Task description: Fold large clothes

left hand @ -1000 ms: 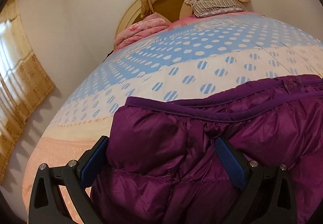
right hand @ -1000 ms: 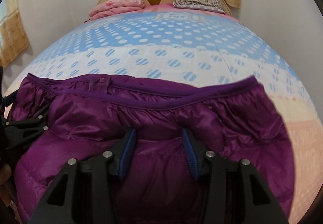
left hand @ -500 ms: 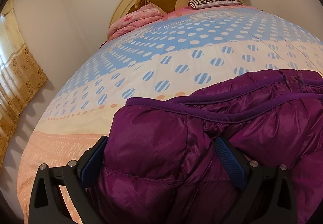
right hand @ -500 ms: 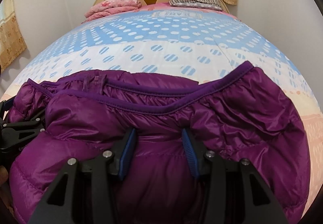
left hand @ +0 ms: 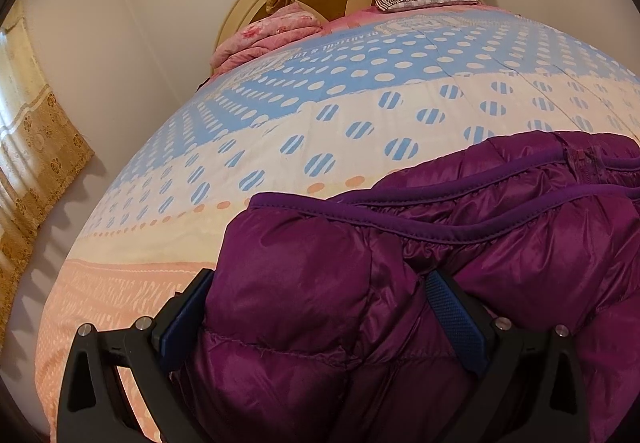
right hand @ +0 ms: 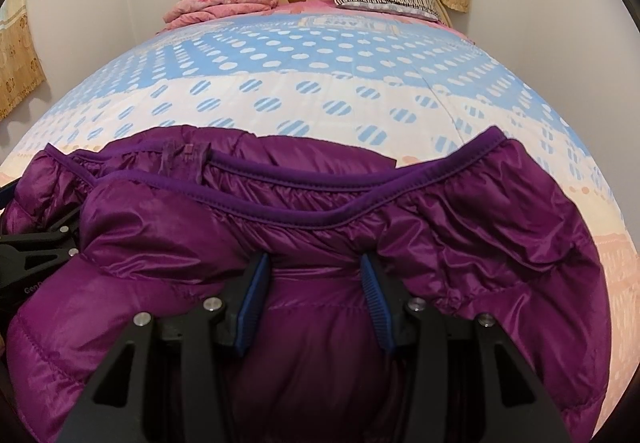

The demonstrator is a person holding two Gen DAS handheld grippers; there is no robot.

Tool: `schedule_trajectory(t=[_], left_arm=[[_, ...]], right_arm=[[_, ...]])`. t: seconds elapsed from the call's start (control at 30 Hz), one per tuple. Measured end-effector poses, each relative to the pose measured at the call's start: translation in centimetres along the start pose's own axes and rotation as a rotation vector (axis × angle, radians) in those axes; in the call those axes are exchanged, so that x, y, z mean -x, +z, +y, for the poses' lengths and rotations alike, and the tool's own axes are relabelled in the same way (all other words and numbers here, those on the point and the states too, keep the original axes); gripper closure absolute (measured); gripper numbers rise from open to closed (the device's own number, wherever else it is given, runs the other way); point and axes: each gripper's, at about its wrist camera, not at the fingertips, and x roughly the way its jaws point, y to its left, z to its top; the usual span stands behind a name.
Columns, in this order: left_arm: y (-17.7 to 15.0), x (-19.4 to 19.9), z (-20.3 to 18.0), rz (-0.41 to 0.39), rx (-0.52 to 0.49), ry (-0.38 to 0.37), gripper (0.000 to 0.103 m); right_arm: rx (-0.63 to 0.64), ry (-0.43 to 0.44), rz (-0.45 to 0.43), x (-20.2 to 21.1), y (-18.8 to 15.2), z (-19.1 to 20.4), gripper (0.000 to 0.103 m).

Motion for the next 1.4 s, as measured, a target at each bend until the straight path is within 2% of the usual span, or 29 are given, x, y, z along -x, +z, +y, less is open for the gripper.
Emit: schedule_trajectory(t=[0.97, 1.03, 1.07, 1.13, 1.17, 1.23, 1.27, 1.4], left_arm=[[0.3, 0.3, 0.2, 0.012, -0.019, 0.015, 0.001], [0.3, 1.7, 1.6, 0.027, 0.028, 0.004, 0.001], [0.2, 2.8, 2.4, 0.027, 0.063, -0.029, 0.001], [-0.3, 5.5, 3.6, -0.030, 0.100, -0.061, 0.001], [-0.9, 6.8, 4.1, -0.066, 0.100, -0.046, 0.001], [-2.0, 7.6, 4.4, -0.085, 0.095, -0.033, 0.001], [-2.6, 7.3, 4.3, -0.076, 0.091, -0.024, 0.001], [-4.4, 4.3, 4.0, 0.001, 0.093, 0.007, 0.001]], right_arm=[[0.059, -0.069, 0.014, -0.2, 0.2, 0.9, 0.052], [0.072, -0.071, 0.035, 0.2, 0.6, 1.0, 0.052], [0.064, -0.072, 0.036, 0.7, 0.8, 0.9, 0.051], [0.002, -0.035, -0.016, 3.4, 0.8, 1.0, 0.050], [-0.006, -0.018, -0.041, 4.7, 0.8, 1.5, 0.048], [0.009, 0.011, -0.082, 6.7, 0.6, 3.1, 0.037], [0.022, 0.013, -0.088, 7.2, 0.2, 4.2, 0.033], [0.084, -0.067, -0.013, 4.1, -1.6, 6.5, 0.034]])
